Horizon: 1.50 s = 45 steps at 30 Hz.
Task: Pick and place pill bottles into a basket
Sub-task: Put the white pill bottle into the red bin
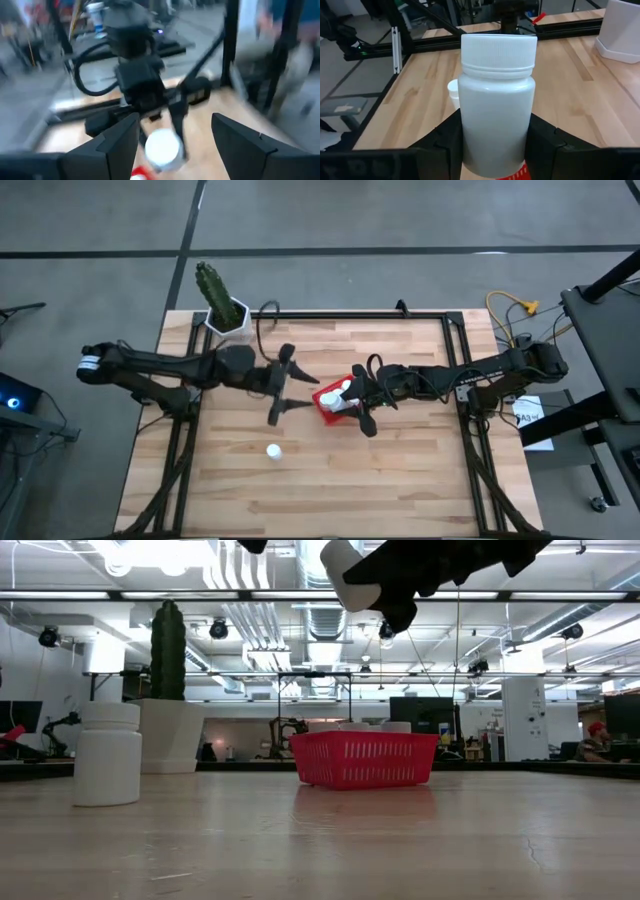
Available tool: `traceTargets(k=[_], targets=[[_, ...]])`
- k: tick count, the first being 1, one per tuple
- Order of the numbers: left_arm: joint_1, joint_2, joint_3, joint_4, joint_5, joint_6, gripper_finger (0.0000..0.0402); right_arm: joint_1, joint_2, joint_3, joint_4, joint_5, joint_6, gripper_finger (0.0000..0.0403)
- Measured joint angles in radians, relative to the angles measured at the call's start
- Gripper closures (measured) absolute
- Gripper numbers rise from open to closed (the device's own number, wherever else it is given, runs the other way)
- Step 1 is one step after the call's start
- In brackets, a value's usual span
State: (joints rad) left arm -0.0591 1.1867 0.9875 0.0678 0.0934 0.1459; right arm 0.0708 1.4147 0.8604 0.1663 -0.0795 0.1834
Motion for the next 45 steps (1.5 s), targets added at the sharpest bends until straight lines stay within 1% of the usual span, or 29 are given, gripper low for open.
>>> traceTargets(k=[3,5,8,10,12,15,16,18,20,22,24,25,26,28,30,33,37,43,45], targets=[[0.001,-0.001,0.041,-0.009,0.004,-0.269,0.0171,0.000,0.000,0.000,-0.003,-0.002,-0.008,0.0262],[0.001,-0.001,0.071,-0.024,0.027,-0.432,0.0171,0.000,0.000,0.001,-0.006,-0.008,-0.014,0.0262],[0.005,-0.001,0.113,-0.033,0.057,-0.640,0.0171,0.001,0.000,0.001,-0.009,-0.013,-0.032,0.0262],[0.019,0.001,0.138,-0.057,0.113,-0.711,0.0171,0.001,0.000,0.001,-0.014,-0.019,-0.046,0.0262],[0.035,0.004,0.158,-0.126,0.164,-0.766,0.0171,0.001,0.000,0.001,-0.015,-0.019,-0.060,0.0262],[0.055,0.035,0.168,-0.257,0.189,-0.822,0.0171,0.001,0.000,0.001,-0.026,-0.019,-0.068,0.0262],[0.064,0.050,0.174,-0.292,0.212,-0.829,0.0171,0.001,0.000,0.001,-0.030,-0.019,-0.073,0.0262],[0.078,0.091,0.182,-0.374,0.293,-0.817,0.0171,0.001,0.000,0.001,-0.032,-0.019,-0.079,0.0262],[0.080,0.141,0.217,-0.370,0.378,-0.792,0.0171,0.001,0.000,0.002,-0.033,-0.019,-0.083,0.0262],[0.078,0.173,0.250,-0.406,0.446,-0.752,0.0171,0.001,0.000,0.002,-0.033,-0.019,-0.086,0.0262],[0.077,0.205,0.307,-0.433,0.441,-0.704,0.0171,0.001,0.000,0.002,-0.037,-0.019,-0.089,0.0262],[0.078,0.210,0.327,-0.481,0.431,-0.676,0.0171,0.001,0.000,0.002,-0.037,-0.021,-0.089,0.0262],[0.079,0.214,0.348,-0.533,0.411,-0.656,0.0171,0.001,0.000,0.002,-0.042,-0.024,-0.089,0.0262],[0.080,0.220,0.391,-0.554,0.356,-0.595,0.0171,0.001,0.000,0.002,-0.053,-0.026,-0.087,0.0262],[0.079,0.206,0.404,-0.607,0.337,-0.544,0.0171,0.001,0.000,0.002,-0.060,-0.026,-0.084,0.0262],[0.079,0.192,0.412,-0.585,0.338,-0.477,0.0171,0.001,0.000,0.002,-0.060,-0.026,-0.082,0.0262],[0.079,0.189,0.399,-0.549,0.337,-0.470,0.0171,0.001,0.000,0.002,-0.059,-0.026,-0.081,0.0262],[0.082,0.202,0.395,-0.549,0.332,-0.467,0.0171,0.001,0.000,0.002,-0.059,-0.026,-0.074,0.0262],[0.082,0.202,0.395,-0.547,0.333,-0.433,0.0171,0.001,0.000,0.002,-0.059,-0.026,-0.074,0.0262]])
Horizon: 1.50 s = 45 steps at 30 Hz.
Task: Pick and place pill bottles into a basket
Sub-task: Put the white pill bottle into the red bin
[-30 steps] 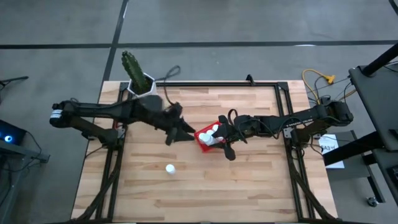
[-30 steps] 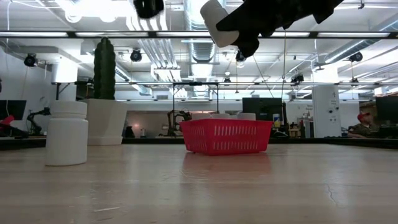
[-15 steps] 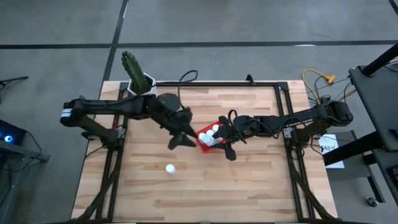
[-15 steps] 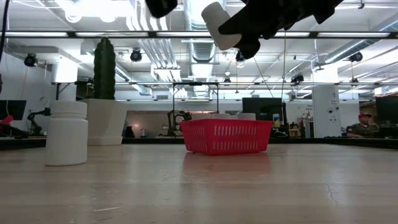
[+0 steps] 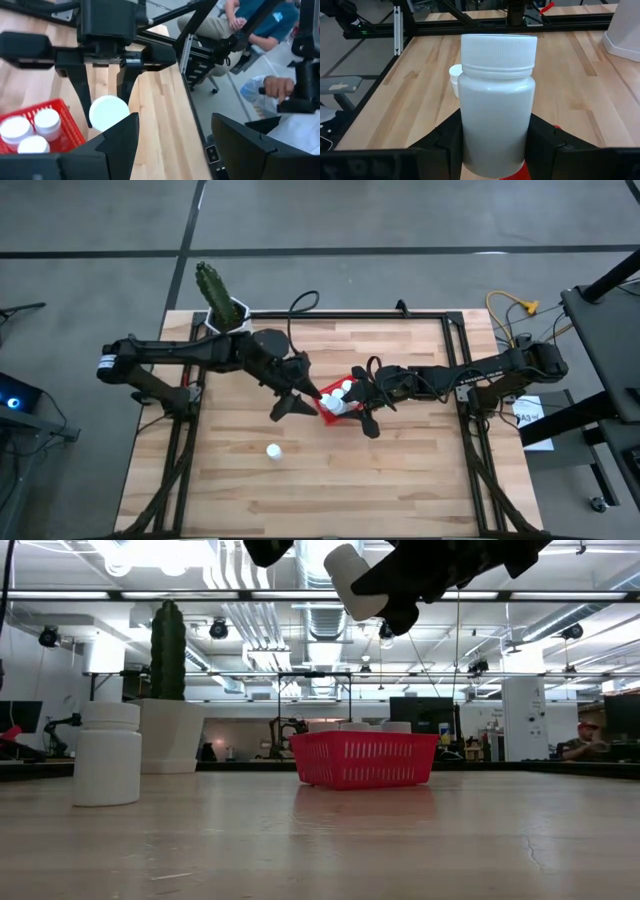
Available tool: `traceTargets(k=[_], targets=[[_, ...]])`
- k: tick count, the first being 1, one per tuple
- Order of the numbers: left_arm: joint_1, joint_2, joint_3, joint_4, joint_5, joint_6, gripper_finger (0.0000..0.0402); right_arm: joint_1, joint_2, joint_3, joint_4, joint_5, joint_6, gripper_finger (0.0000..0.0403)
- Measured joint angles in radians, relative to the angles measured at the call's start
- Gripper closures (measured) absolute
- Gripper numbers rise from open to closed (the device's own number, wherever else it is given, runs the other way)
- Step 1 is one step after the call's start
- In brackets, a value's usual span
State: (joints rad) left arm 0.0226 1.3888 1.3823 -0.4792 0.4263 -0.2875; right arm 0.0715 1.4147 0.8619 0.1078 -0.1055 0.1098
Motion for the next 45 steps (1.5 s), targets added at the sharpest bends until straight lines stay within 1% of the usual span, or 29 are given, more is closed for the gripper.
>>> traceTargets(k=[14,17,20,23,25,28,32,40,45], targets=[[0.000,0.000,-0.001,-0.015,0.014,0.040,0.0168,-0.001,0.000,0.000,0.000,0.000,0.002,0.0262],[0.001,0.000,-0.001,-0.046,0.014,0.058,0.0152,0.000,0.000,0.000,0.000,0.000,0.002,0.0262],[0.002,0.000,-0.001,-0.084,-0.003,0.061,0.0125,-0.001,0.000,0.000,0.000,0.000,0.002,0.0262],[0.002,0.000,-0.001,-0.109,-0.055,0.061,0.0101,0.000,0.000,0.000,0.000,0.000,0.005,0.0263],[0.005,0.000,0.000,-0.123,-0.102,0.060,0.0092,-0.001,0.000,0.000,0.000,0.000,0.013,0.0265],[0.015,0.006,0.024,-0.170,-0.122,0.054,0.0088,0.000,0.000,-0.001,0.000,0.000,0.014,0.0265],[0.029,0.055,0.063,-0.255,-0.124,0.032,0.0088,-0.001,0.000,-0.001,0.001,0.000,0.013,0.0265],[0.036,0.190,0.187,-0.329,-0.120,0.067,0.0088,0.000,0.000,-0.001,0.000,0.000,0.009,0.0265],[0.036,0.218,0.255,-0.350,-0.118,0.093,0.0088,0.000,0.000,-0.001,-0.008,0.000,0.010,0.0265]])
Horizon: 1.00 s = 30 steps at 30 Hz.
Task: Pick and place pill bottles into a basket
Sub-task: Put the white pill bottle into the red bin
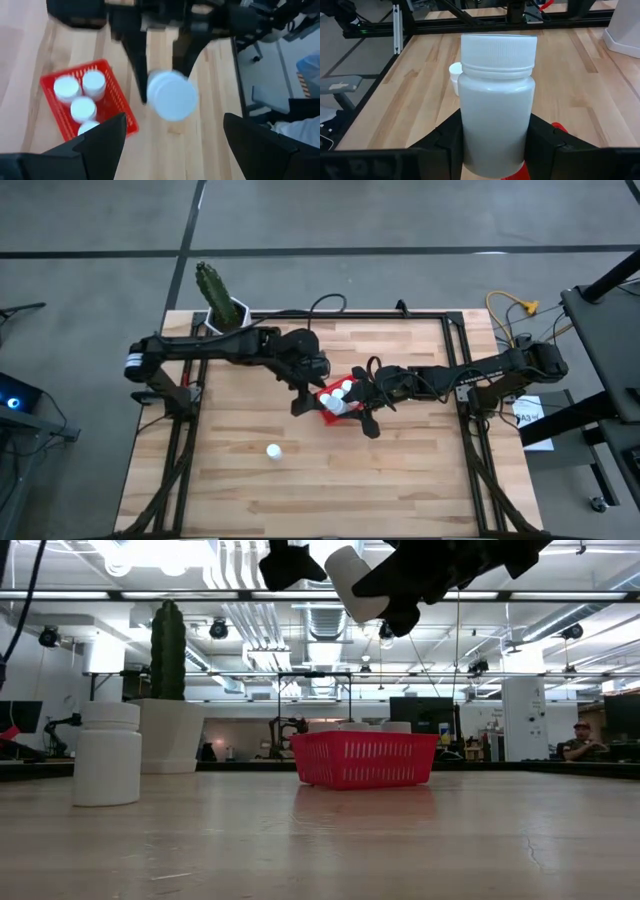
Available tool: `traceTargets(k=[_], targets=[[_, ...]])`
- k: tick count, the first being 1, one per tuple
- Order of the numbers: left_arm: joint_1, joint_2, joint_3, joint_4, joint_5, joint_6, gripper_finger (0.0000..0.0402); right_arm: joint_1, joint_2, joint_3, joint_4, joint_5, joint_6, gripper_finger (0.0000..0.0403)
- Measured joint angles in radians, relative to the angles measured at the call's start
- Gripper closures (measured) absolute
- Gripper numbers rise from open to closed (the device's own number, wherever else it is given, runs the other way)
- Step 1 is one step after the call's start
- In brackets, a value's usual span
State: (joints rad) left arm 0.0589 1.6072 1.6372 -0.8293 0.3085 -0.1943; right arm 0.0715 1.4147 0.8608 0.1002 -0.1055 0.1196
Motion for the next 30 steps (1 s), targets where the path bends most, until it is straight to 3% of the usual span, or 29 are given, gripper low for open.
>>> traceTargets(k=[30], targets=[[-0.061,0.045,0.027,-0.018,-0.212,0.156,0.0088,-0.014,0.000,-0.001,-0.009,0.000,0.008,0.0266]])
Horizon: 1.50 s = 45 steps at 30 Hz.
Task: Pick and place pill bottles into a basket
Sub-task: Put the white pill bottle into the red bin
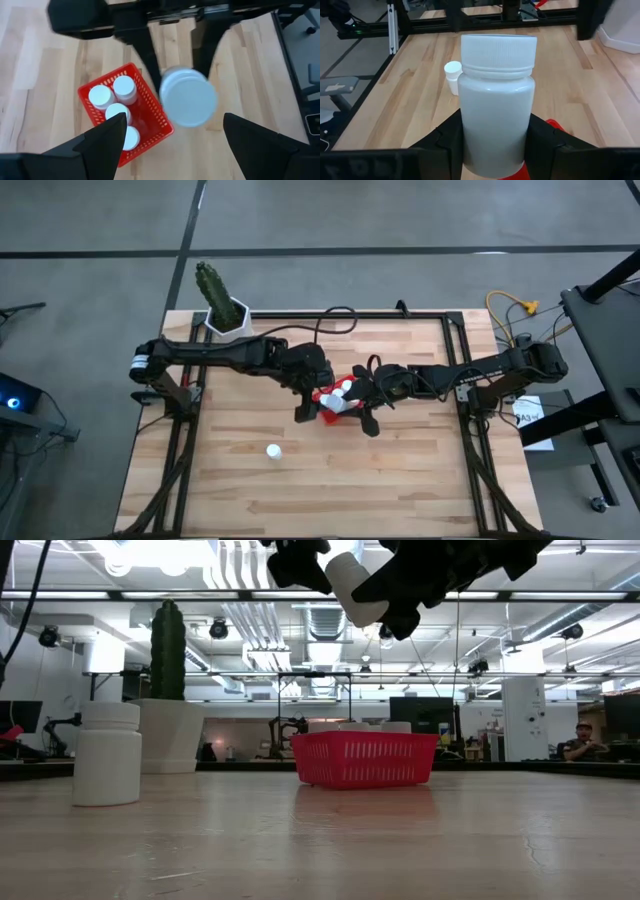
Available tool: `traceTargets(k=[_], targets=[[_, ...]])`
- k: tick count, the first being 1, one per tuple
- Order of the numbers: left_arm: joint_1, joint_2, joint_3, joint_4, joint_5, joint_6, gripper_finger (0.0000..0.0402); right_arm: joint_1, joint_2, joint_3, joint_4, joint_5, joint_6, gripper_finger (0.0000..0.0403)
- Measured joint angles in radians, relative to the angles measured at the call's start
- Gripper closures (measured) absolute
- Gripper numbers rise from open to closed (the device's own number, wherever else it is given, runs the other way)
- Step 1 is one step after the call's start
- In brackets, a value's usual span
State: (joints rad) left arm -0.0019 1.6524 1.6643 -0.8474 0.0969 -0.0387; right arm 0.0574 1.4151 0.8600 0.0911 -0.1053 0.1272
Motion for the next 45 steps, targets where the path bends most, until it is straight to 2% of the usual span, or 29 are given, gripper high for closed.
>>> traceTargets(k=[13,29,45], targets=[[-0.012,-0.001,0.026,0.001,-0.004,-0.005,0.0088,0.000,0.000,0.000,-0.002,0.000,0.004,0.0266],[-0.012,0.059,0.050,0.009,-0.045,0.028,0.0088,0.001,0.000,0.001,-0.005,0.000,0.003,0.0267],[-0.013,0.060,0.037,0.035,-0.044,0.026,0.0088,0.001,0.000,0.001,-0.006,0.000,0.003,0.0267]])
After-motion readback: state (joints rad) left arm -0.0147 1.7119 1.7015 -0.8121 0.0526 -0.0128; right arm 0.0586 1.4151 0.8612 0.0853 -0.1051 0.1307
